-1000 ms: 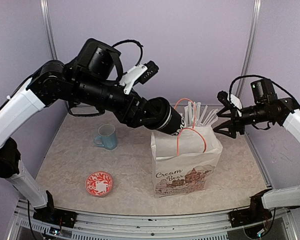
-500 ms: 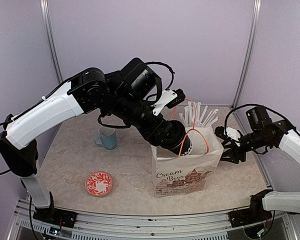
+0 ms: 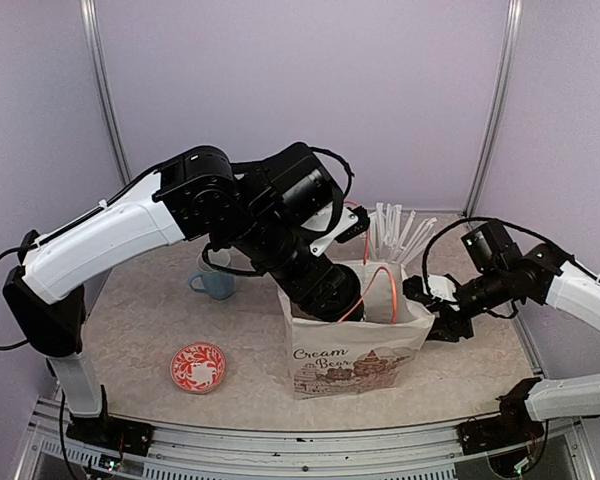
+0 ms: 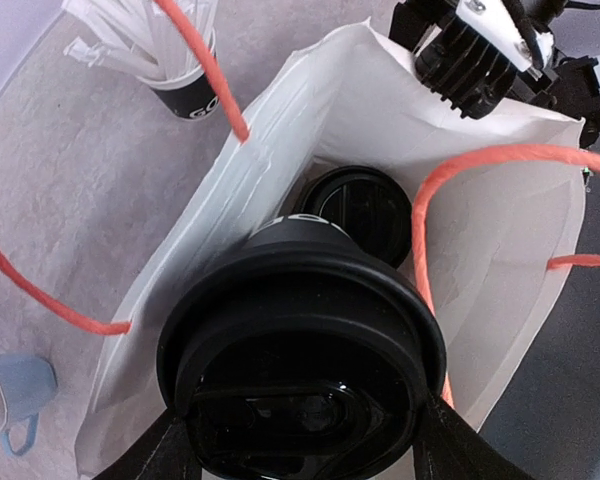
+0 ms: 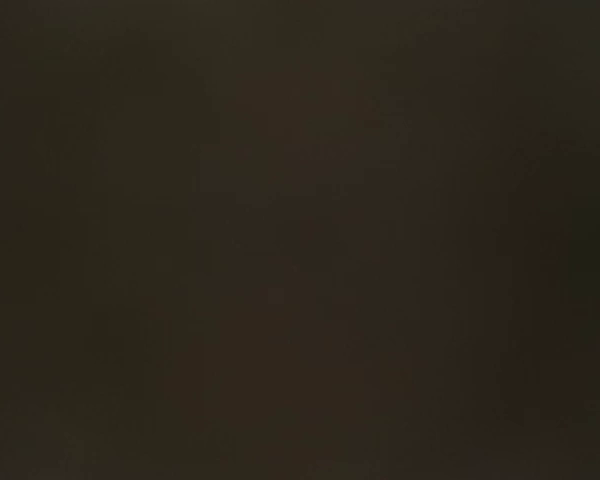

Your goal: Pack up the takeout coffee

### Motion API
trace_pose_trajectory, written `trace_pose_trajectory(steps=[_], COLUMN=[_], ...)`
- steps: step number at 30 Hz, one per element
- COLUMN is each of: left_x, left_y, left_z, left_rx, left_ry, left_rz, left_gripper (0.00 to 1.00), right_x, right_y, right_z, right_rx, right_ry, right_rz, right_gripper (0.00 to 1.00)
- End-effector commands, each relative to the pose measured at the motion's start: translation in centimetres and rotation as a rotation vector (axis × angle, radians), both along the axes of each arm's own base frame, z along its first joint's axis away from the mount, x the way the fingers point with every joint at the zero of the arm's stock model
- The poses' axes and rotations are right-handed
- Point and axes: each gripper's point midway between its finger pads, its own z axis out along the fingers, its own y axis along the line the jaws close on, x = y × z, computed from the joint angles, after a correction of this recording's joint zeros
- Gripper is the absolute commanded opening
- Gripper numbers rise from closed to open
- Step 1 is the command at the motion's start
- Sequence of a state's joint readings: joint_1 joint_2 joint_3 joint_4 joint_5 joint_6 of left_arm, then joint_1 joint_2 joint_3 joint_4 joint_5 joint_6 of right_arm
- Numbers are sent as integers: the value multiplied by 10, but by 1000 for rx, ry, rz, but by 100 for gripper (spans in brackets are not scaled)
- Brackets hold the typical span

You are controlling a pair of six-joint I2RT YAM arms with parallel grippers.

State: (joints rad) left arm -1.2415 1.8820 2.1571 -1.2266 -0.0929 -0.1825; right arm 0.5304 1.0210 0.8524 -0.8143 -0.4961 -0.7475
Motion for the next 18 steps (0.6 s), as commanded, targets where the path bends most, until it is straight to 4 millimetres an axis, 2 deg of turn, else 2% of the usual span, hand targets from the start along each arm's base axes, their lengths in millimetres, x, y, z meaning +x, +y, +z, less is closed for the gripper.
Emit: trace_pose_trajectory(steps=[1, 3, 7, 10, 14, 18], left_x=[-4, -4, -7, -10, -9, -6], left_y=[30, 36, 49, 57, 62, 62], left_z=[2, -7, 2, -8, -21, -20], left_rx=[63, 87, 55, 79, 118, 116], left_ry=[28, 47, 70, 96, 99, 86], left_rz=[106, 148, 206, 224, 241, 255], left_gripper=[65, 65, 64, 64, 64, 65], right_x=[1, 5, 13, 17, 22, 23], right_y=[7, 7, 6, 6, 16, 30], right_z=[-1, 4, 18, 33, 89, 135], right_rx=[12, 18, 27, 36, 127, 214], right_ry=[23, 1, -69, -108, -157, -163], right_rz=[5, -8, -23, -22, -12, 25], right_gripper=[51, 52, 54, 55, 56, 60])
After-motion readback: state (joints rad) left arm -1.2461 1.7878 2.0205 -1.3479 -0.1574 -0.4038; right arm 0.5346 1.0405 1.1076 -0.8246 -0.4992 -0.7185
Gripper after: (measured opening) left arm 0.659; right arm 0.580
